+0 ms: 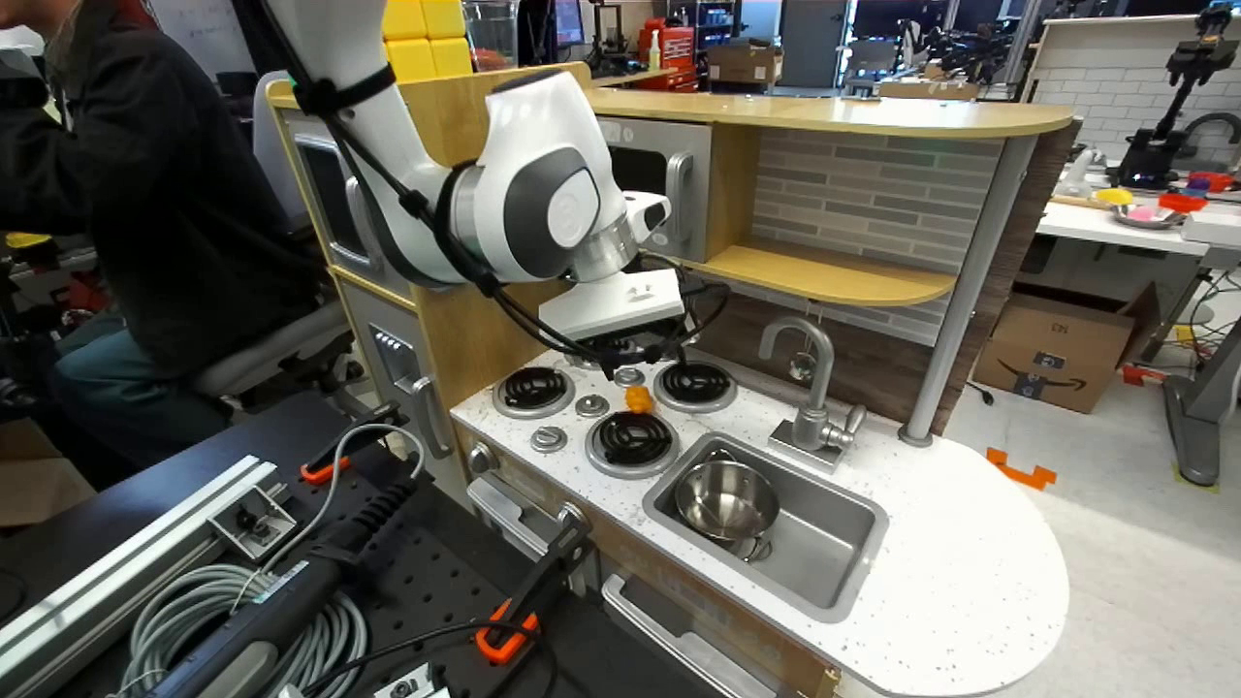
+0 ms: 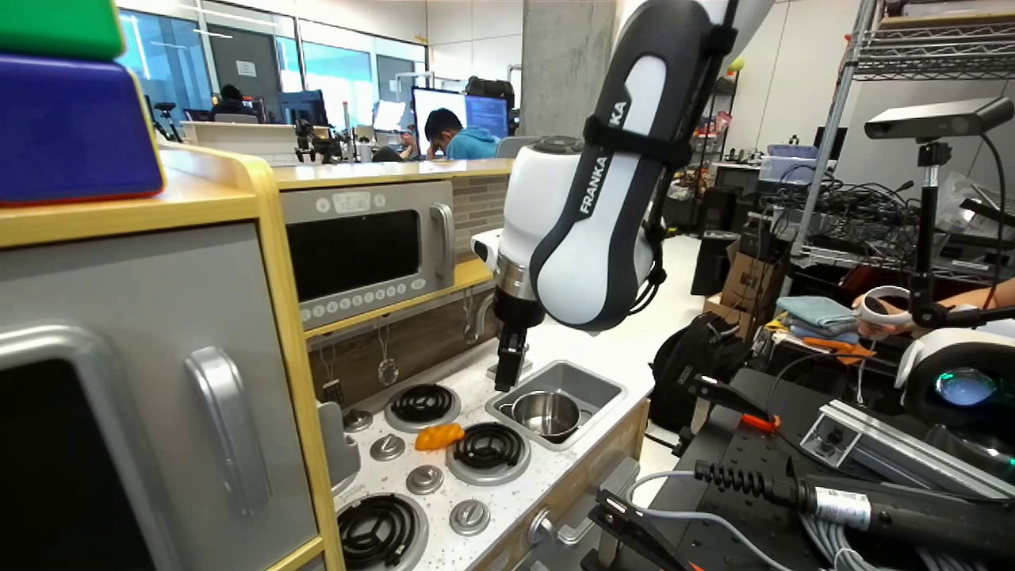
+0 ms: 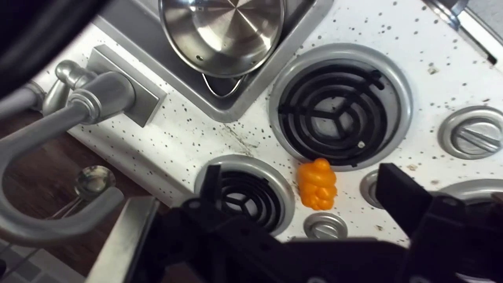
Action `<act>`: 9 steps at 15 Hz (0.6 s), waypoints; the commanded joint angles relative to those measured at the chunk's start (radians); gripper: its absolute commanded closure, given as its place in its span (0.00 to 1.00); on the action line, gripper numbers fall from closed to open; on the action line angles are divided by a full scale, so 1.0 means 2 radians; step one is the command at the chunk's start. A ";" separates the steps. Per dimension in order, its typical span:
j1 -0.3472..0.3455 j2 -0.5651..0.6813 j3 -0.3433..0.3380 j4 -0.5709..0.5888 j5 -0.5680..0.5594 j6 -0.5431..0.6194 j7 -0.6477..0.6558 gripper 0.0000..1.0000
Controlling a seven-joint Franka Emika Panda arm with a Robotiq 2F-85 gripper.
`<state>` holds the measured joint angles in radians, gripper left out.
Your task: Pick the orange object and put it in the pot in the sink
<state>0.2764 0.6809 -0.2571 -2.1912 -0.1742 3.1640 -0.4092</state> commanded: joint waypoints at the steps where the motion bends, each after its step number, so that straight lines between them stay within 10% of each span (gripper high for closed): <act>1: 0.006 0.072 -0.002 0.080 -0.013 -0.021 0.059 0.00; 9: -0.018 0.181 0.056 0.199 -0.009 -0.013 0.094 0.00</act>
<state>0.2657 0.9696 -0.1764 -1.8984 -0.1742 3.1540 -0.2547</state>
